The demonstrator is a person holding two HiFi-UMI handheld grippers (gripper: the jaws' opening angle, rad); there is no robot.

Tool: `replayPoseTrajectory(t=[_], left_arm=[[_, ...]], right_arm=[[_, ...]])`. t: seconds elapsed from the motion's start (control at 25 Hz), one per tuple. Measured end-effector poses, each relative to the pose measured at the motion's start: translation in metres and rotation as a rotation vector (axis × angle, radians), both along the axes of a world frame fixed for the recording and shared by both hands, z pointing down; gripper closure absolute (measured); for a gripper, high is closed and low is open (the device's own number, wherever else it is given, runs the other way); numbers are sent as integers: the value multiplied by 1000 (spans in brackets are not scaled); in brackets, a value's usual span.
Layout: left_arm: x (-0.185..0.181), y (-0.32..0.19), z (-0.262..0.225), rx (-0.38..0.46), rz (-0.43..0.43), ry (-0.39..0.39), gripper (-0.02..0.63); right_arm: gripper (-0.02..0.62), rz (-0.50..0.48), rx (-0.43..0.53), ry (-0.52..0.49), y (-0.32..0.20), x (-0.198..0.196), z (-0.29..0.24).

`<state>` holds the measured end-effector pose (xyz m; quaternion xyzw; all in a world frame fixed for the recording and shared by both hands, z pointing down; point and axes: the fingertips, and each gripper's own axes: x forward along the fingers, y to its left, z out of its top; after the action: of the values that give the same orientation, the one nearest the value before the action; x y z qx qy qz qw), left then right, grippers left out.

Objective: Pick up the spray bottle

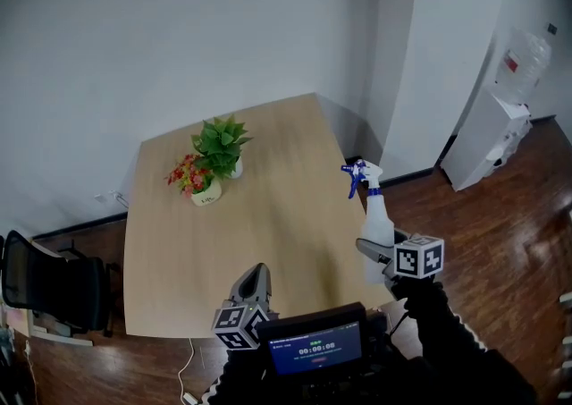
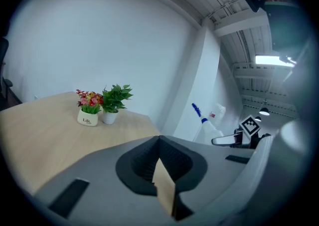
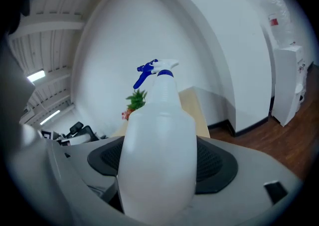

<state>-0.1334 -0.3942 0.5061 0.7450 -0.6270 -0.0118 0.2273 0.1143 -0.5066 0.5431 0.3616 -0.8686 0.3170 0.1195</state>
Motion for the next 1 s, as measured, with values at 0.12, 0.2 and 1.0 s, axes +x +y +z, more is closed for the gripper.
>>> replayPoseTrajectory(t=[0.12, 0.2, 1.0], left_arm=[[-1, 2, -6, 14, -14, 6, 611], [0, 4, -12, 28, -14, 4, 611], [-9, -5, -61, 139, -29, -37, 611]], right_arm=[[207, 25, 129, -21, 1, 15, -52], [207, 34, 206, -52, 5, 23, -88], [206, 72, 432, -125, 12, 46, -182]])
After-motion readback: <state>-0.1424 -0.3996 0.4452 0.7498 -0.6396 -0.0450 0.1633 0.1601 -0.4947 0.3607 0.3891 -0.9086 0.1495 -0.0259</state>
